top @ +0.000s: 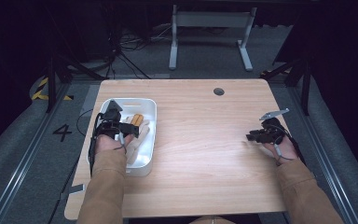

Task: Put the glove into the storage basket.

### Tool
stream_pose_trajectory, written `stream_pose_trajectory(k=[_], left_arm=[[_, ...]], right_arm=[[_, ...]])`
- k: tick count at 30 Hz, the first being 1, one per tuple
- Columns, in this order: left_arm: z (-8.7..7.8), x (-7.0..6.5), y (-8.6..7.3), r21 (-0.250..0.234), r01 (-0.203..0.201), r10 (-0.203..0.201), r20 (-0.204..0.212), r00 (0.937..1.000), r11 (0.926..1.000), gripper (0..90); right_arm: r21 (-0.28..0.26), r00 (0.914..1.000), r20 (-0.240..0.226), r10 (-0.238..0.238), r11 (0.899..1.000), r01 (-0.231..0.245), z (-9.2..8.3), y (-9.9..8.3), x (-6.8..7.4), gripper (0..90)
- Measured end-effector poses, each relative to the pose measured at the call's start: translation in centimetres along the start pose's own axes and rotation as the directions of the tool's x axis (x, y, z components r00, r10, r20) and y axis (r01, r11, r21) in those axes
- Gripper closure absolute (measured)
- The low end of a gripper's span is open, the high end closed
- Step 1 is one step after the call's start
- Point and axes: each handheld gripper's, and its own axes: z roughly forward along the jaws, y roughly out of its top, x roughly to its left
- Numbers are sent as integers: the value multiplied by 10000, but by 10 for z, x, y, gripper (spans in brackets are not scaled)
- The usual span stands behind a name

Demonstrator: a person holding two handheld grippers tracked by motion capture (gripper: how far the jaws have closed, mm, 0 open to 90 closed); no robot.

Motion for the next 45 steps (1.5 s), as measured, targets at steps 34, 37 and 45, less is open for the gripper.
stream_pose_trajectory(k=[34, 37, 45], left_arm=[[-57, -142, -23, -3385, -5368, 6171, 2031, 7603, 7728, 0], [-52, -154, -32, -3554, -5636, 6538, 2274, 7217, 7457, 0], [-43, -175, -48, -3848, -6102, 7181, 2872, 6339, 6925, 0]], right_arm=[[-439, 9997, 206, -114, 9990, 123, -26, -16, -2, 648], [-486, 9996, 237, -174, 9986, 185, -26, -16, -1, 646], [-478, 9989, 126, -441, 9979, 447, -24, -13, 6, 641]])
